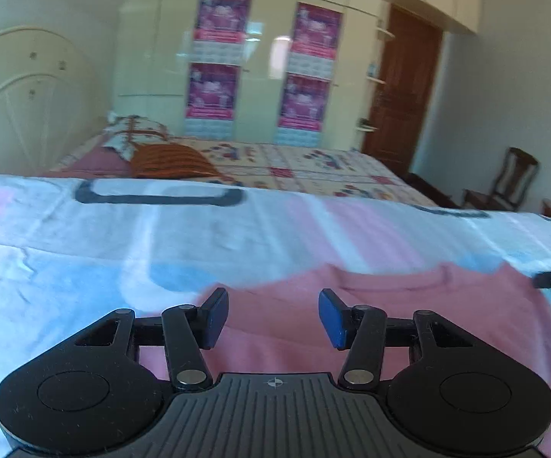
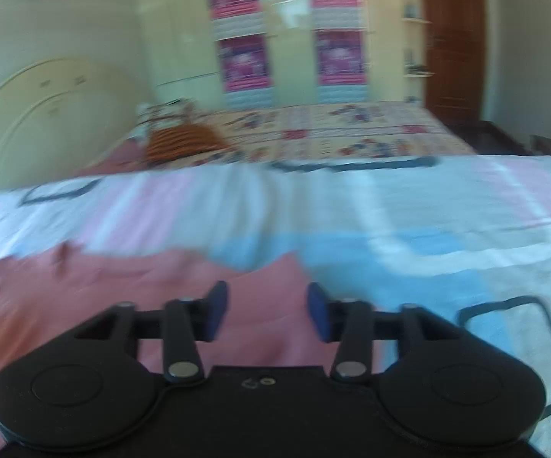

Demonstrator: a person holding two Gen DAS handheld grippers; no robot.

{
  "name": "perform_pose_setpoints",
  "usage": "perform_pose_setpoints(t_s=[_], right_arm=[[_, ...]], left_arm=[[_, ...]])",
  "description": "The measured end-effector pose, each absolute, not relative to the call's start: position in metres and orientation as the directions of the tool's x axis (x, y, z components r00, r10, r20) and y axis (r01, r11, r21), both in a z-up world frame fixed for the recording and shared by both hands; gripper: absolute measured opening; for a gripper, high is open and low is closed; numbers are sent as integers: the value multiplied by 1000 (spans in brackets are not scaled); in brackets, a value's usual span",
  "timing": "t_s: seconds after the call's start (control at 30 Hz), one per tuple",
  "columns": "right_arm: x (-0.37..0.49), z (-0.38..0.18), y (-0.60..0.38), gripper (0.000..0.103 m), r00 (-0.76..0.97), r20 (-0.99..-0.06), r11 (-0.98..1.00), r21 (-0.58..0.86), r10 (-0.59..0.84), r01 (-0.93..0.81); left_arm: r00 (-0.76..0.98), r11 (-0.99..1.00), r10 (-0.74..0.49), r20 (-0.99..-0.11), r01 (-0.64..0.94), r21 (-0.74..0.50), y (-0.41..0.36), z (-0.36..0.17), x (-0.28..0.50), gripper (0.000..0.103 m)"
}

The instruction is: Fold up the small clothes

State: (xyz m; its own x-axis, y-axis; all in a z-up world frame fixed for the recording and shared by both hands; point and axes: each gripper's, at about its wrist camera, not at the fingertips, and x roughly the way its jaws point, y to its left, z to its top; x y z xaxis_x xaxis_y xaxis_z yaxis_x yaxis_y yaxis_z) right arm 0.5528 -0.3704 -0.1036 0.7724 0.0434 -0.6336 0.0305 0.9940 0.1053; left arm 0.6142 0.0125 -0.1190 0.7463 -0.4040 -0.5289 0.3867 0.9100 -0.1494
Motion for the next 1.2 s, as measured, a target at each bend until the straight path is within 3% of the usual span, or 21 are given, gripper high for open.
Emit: perform_pose_setpoints(t_s=[0.13,0.23,0.33,0.43,0.5,0.63,0.7,0.77,0.9,0.93,1.07,1.2], right_arm=[[526,-114,-310,32,738,-643,976,86,207,-199],[526,-127,-279,34,695,-668,954,82,266,-287],[537,-136,-270,35,708,-682,970,10,185,-243],[547,-130,-284,35,705,-684,982,112,189,-155],[547,-121,-289,37,732,-660,986,107,169,-131],[575,-127,-301,36,703,-699,991,114,134,-76],[586,-135,-308,35,693,-719,999,47,48,-20],[594,-136,-328,35,690,-722,996,13,-48,83],[587,-129,-344,38,682,-726,992,0,-87,126],[579,-123,-338,43,705,-705,993,7,-79,119],[536,-109,-305,40,754,-649,994,94,104,-56],[512,-125,-272,39,725,-670,986,69,158,-151]], left_arm=[[648,807,-526,-551,584,-85,-49,-130,550,51],[612,789,-509,-605,612,-45,-79,-148,540,51],[611,806,-515,-602,584,-96,-79,-157,553,51],[642,822,-498,-583,563,-82,-73,-136,556,51],[657,833,-486,-576,547,-79,-62,-131,570,51],[664,884,-396,-634,463,-68,-47,-148,624,52],[667,901,-389,-635,421,-110,-28,-152,640,57],[718,945,-264,-644,327,-22,-14,-153,647,57],[733,959,-261,-628,270,-84,10,-147,637,57],[740,954,-280,-611,287,-89,7,-142,626,57],[728,910,-392,-563,395,-123,-24,-131,571,57],[674,874,-451,-585,467,-136,-64,-144,537,57]])
